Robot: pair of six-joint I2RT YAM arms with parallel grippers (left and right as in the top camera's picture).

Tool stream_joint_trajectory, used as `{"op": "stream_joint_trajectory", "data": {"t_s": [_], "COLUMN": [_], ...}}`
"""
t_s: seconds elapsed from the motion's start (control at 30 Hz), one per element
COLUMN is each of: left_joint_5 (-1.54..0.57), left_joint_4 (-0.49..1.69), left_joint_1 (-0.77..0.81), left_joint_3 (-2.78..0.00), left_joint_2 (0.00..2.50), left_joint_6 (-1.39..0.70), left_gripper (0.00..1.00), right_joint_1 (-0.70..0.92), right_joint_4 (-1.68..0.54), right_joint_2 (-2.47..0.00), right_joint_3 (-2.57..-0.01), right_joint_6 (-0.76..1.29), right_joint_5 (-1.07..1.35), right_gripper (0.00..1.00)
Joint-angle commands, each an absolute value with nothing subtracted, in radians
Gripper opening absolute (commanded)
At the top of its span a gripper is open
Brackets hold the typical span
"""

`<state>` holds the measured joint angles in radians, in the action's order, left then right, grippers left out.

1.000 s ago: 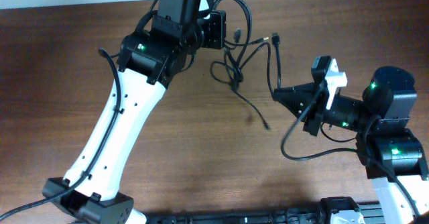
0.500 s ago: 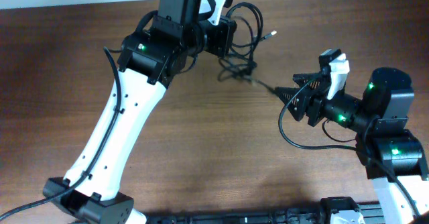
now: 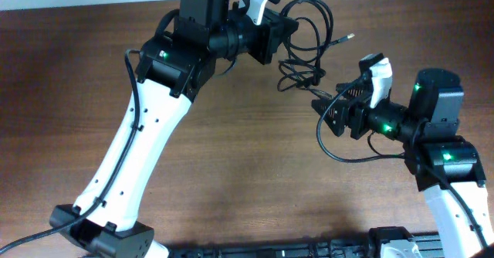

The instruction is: Untangle cables

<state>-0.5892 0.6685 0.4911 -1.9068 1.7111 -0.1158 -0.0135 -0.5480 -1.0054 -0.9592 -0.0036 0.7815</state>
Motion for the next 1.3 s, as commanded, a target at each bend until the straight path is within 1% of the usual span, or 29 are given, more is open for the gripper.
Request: {"op": "stream_joint_trajectory", "data": {"t_s": [0.0,0.07,0.17,0.27,0.5,0.63,0.7,0.73,0.77,0.8,0.83,0.87,0.9,0.93,0.97,1.0,1.07,1.1,1.13,1.17,1.23,1.27], "left_joint_5": [-0.638,-0.658,-0.734,-0.825,-0.912,-0.958,-0.956,-0.943,-0.918,-0.883,-0.818,-0.739,-0.671,-0.615,-0.579,-0.563,-0.541,-0.523,-0.503,-0.47,-0.426,-0.421], "left_joint_4": [0.659,0.659,0.651,0.637,0.635,0.633,0.627,0.62,0.617,0.617,0.618,0.622,0.626,0.631,0.635,0.638,0.648,0.657,0.667,0.682,0.72,0.737], "left_joint_1": [0.49,0.49,0.49,0.49,0.49,0.49,0.49,0.49,0.49,0.49,0.49,0.49,0.49,0.49,0.49,0.49,0.49,0.49,0.49,0.49,0.49,0.49], "left_joint_3": [-1.913,-1.913,-1.913,-1.913,-1.913,-1.913,-1.913,-1.913,-1.913,-1.913,-1.913,-1.913,-1.913,-1.913,-1.913,-1.913,-1.913,-1.913,-1.913,-1.913,-1.913,-1.913], "left_joint_2": [1.684,1.675,1.669,1.669,1.669,1.668,1.668,1.668,1.668,1.668,1.668,1.668,1.669,1.669,1.669,1.669,1.669,1.669,1.669,1.669,1.669,1.669], "left_joint_6": [-0.103,-0.103,-0.103,-0.104,-0.103,-0.103,-0.103,-0.103,-0.103,-0.103,-0.103,-0.103,-0.103,-0.103,-0.103,-0.103,-0.103,-0.103,-0.103,-0.102,-0.05,-0.01], "left_gripper": [0.0,0.0,0.0,0.0,0.0,0.0,0.0,0.0,0.0,0.0,0.0,0.0,0.0,0.16,0.22,0.3,0.55,0.7,0.8,0.87,0.98,0.99], "right_joint_1": [-0.014,-0.014,-0.014,-0.014,-0.014,-0.014,-0.014,-0.014,-0.014,-0.014,-0.014,-0.014,-0.014,-0.014,-0.014,-0.014,-0.014,-0.014,-0.014,-0.014,-0.014,-0.014], "right_joint_4": [-0.546,-0.546,-0.547,-0.546,-0.529,-0.502,-0.499,-0.506,-0.513,-0.525,-0.532,-0.542,-0.548,-0.553,-0.556,-0.559,-0.563,-0.565,-0.565,-0.566,-0.566,-0.566], "right_joint_2": [-1.004,-1.006,-1.018,-1.044,-1.092,-1.093,-1.093,-1.093,-1.093,-1.093,-1.093,-1.093,-1.093,-1.093,-1.093,-1.093,-1.093,-1.093,-1.093,-1.093,-1.093,-1.093], "right_joint_3": [-0.967,-0.967,-0.967,-0.967,-0.967,-0.967,-0.967,-0.967,-0.967,-0.967,-0.967,-0.967,-0.967,-0.967,-0.967,-0.967,-0.967,-0.967,-0.967,-0.967,-0.967,-0.967], "right_joint_6": [-0.175,-0.254,-0.307,-0.31,-0.311,-0.311,-0.31,-0.31,-0.31,-0.31,-0.31,-0.31,-0.31,-0.31,-0.31,-0.31,-0.31,-0.306,-0.3,-0.298,-0.271,-0.255], "right_joint_5": [0.773,0.773,0.773,0.773,0.773,0.773,0.775,0.781,0.786,0.796,0.805,0.815,0.833,0.858,0.888,0.91,0.953,0.97,0.98,0.994,1.002,1.002], "right_gripper": [0.84,0.84,0.84,0.84,0.84,0.82,0.72,0.56,0.43,0.26,0.13,0.04,0.04,0.04,0.04,0.04,0.04,0.04,0.04,0.04,0.04,0.04]}}
